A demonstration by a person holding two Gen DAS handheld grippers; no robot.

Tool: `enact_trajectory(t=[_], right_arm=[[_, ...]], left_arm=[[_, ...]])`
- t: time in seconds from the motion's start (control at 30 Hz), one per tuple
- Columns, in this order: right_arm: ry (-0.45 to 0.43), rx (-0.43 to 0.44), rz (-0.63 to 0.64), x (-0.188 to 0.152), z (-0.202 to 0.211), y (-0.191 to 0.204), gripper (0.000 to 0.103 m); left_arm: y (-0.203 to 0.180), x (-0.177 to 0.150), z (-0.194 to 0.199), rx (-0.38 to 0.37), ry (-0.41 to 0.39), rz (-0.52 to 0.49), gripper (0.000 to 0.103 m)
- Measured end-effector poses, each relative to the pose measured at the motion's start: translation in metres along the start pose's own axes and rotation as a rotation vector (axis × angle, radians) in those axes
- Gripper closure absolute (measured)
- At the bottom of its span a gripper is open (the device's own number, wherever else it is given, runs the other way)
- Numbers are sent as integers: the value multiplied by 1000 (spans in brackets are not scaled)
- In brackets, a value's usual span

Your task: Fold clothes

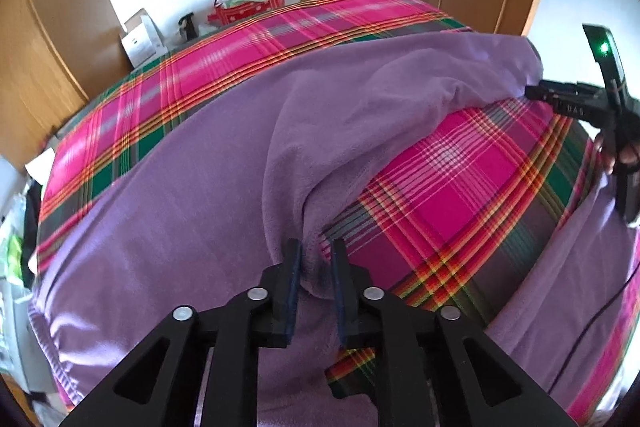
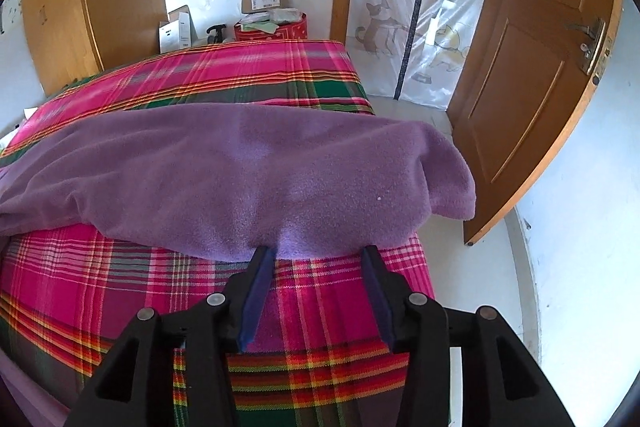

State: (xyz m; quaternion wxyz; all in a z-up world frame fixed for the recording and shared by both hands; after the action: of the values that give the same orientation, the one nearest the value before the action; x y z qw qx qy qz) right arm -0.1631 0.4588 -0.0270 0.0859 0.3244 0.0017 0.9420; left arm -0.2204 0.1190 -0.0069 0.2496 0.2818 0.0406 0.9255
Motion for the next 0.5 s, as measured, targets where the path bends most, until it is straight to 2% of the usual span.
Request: enact_trajectory(t=[0.13,0.27,0.3,0.33,0.5], right_arm=[[-2,13,7,1,-1,-2,51],[-5,36,-4,2,-3,-6,51],[-6,41,-6,2,-3,-7,51],[-7,47,-8,2,-3,-7,51],[-12,66,-8,2,-4,-6,63]], left_arm=[[-5,6,-4,17,-8,-20,82],[-6,10,-8,-3,-3,-2,83],[-7,10,-7,-13,-3,0,84],[-7,10,-7,-24,-4,2,91],[-7,9,-3,-34,-16,-11,95]])
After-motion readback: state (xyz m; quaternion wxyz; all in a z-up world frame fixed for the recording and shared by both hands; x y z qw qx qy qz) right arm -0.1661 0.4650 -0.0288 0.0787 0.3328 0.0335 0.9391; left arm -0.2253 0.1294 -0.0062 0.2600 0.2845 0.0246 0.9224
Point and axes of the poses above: each gripper's, at about its wrist camera, not at the fingertips, and z roughly against the way its jaws point, y to its left, x to its top, the point moved 5 cm from there along -z, roughly the way its jaws point, and after that the axes turned 9 degrees about x, right-handed, at the moved point
